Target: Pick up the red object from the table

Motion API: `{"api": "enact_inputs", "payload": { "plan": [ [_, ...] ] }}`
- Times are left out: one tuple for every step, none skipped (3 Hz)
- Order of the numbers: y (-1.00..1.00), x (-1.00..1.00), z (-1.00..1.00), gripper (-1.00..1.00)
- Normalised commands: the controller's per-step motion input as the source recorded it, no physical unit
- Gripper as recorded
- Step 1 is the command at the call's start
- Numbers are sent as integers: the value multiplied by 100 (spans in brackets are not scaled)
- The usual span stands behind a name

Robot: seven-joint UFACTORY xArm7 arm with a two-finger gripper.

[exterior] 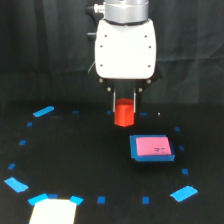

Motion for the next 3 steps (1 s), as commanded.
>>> {"api": "enact_inputs", "payload": {
  "plan": [
    [-6, 13, 72, -99],
    [-15, 55, 100, -100],
    [-39, -29, -19, -100]
  ]
}}
